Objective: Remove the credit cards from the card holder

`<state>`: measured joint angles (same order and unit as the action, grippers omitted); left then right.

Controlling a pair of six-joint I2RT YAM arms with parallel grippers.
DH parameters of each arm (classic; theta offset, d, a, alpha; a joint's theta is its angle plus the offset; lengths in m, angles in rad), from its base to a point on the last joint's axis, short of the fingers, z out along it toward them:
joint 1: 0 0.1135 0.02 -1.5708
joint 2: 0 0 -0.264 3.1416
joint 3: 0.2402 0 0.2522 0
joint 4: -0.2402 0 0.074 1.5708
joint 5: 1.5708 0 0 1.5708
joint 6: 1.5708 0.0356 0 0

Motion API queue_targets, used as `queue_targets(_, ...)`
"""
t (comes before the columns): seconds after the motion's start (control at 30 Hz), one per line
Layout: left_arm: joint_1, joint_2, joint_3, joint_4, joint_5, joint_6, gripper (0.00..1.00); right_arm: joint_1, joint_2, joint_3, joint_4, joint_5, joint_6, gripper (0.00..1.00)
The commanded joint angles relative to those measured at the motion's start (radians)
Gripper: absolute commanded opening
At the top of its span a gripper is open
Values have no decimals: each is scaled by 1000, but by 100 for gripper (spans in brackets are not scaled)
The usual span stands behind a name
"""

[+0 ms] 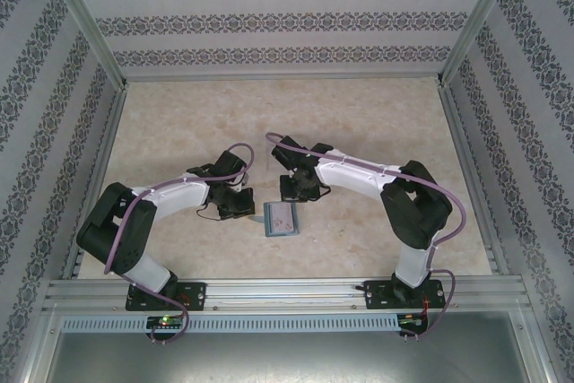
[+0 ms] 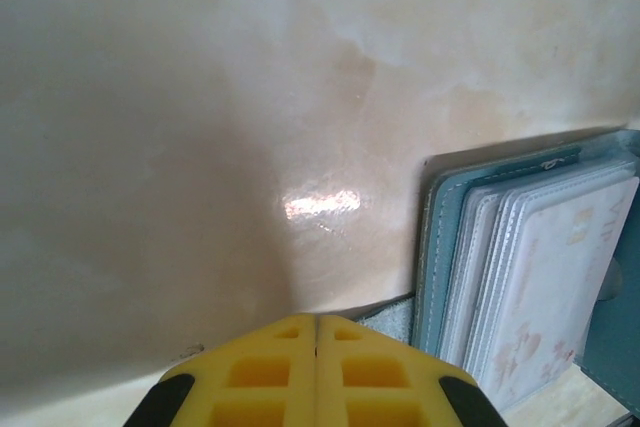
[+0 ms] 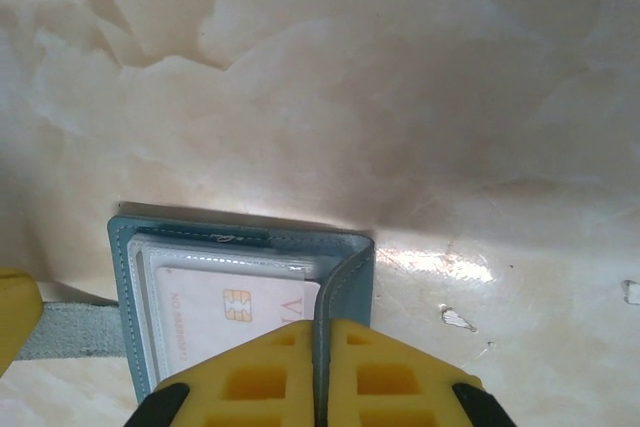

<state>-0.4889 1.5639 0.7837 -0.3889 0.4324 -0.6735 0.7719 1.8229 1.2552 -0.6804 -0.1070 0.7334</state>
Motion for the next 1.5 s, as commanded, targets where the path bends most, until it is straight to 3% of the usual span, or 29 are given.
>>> queue_targets(0.0,8,-23,-4,-49,-37,31,1,-19,-29,-49,59,-56,7,3)
queue_targets(0.13,14,-24,2,-78,-55,41,1,-32,-36,-88,99,-79,8,6)
queue_targets(0.27,18,-36,-3,-82,-57,44,1,-42,-40,-111,108,-82,3,17)
queue_targets(0.53,20,-39,-13,-77,-49,44,1,-48,-51,-137,102,-71,-4,29)
queue_targets(0.67,20,-45,-19,-79,-51,48,1,-49,-61,-152,102,-59,-3,23)
queue_targets(0.77,21,-51,-25,-76,-54,47,3,-51,-68,-160,97,-52,-3,25)
queue_targets(0.97,22,-88,-4,-101,-67,37,21,-53,-96,-179,117,-71,-3,28)
queue_targets(1.3,20,-141,120,-223,-79,55,31,-55,-156,-206,120,-112,1,34)
queue_targets(1.47,15,-169,177,-269,-74,55,31,-54,-172,-227,138,-129,4,19)
